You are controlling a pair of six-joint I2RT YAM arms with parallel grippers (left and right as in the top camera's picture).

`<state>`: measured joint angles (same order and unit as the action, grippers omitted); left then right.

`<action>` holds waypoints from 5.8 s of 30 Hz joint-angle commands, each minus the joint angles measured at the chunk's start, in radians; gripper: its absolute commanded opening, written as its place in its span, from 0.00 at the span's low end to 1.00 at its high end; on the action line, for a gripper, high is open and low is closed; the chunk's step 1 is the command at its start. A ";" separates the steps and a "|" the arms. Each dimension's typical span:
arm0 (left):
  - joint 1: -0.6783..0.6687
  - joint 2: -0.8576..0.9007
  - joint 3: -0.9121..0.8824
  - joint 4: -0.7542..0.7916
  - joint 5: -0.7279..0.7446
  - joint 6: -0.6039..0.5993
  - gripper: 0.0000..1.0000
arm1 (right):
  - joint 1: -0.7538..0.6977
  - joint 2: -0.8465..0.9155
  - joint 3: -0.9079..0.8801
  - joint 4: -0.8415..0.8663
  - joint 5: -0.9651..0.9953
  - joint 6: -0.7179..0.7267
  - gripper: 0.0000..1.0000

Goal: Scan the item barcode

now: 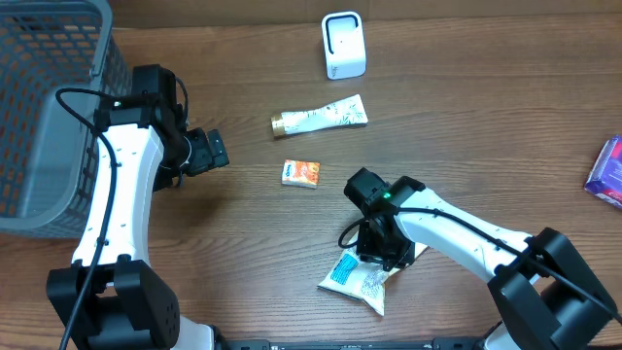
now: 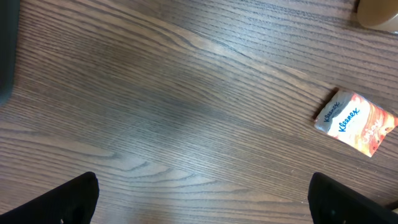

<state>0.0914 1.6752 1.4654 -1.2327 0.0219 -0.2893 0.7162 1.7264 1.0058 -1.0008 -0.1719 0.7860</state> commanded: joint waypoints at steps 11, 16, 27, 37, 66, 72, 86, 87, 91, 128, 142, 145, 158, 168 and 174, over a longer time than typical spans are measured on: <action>-0.001 -0.024 0.016 0.005 -0.007 -0.014 1.00 | 0.010 0.054 0.435 -0.332 0.049 -0.495 0.86; -0.001 -0.024 0.016 0.006 -0.008 -0.005 1.00 | 0.003 0.052 0.612 -0.486 0.063 -0.350 0.31; -0.001 -0.024 0.016 0.006 -0.059 0.005 1.00 | -0.020 0.048 0.461 -0.577 0.231 0.134 0.04; -0.001 -0.024 0.016 0.007 -0.060 0.023 1.00 | -0.020 0.048 0.135 -0.402 0.165 0.241 0.04; -0.001 -0.024 0.016 0.030 -0.058 0.019 1.00 | -0.473 0.049 -0.076 0.435 -0.238 -0.182 0.16; -0.001 -0.024 0.016 0.033 -0.058 0.020 1.00 | -0.452 0.049 -0.076 0.520 -0.489 -0.246 0.17; -0.001 -0.024 0.016 0.036 -0.059 0.020 1.00 | -0.500 0.047 0.047 0.477 -0.665 -0.418 0.86; -0.001 -0.024 0.016 0.036 -0.059 0.020 1.00 | -0.504 0.043 0.085 0.395 -0.626 -0.435 0.91; -0.001 -0.024 0.016 0.037 -0.059 0.020 1.00 | -0.504 0.027 0.201 0.087 -0.429 -0.507 0.92; -0.001 -0.024 0.016 0.045 -0.058 0.020 1.00 | -0.356 -0.511 -0.265 -0.070 -0.079 0.499 1.00; -0.001 -0.024 0.016 0.011 -0.055 0.020 0.99 | -0.106 -0.569 -0.433 0.299 0.013 0.640 1.00; -0.001 -0.024 0.016 0.005 -0.055 0.020 1.00 | -0.090 -0.569 -0.433 0.306 0.029 0.674 1.00; -0.001 -0.024 0.016 0.002 -0.056 0.020 1.00 | 0.105 -0.419 -0.433 0.457 0.145 0.927 1.00; -0.001 -0.024 0.016 0.002 -0.077 0.024 1.00 | 0.074 -0.256 -0.433 0.601 0.114 0.908 0.57; -0.001 -0.024 0.016 0.003 -0.085 0.024 1.00 | 0.001 -0.262 -0.431 0.608 0.024 0.776 0.07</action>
<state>0.0914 1.6756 1.4654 -1.2312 -0.0460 -0.2810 0.7551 1.4380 0.6041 -0.3779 -0.1333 1.6562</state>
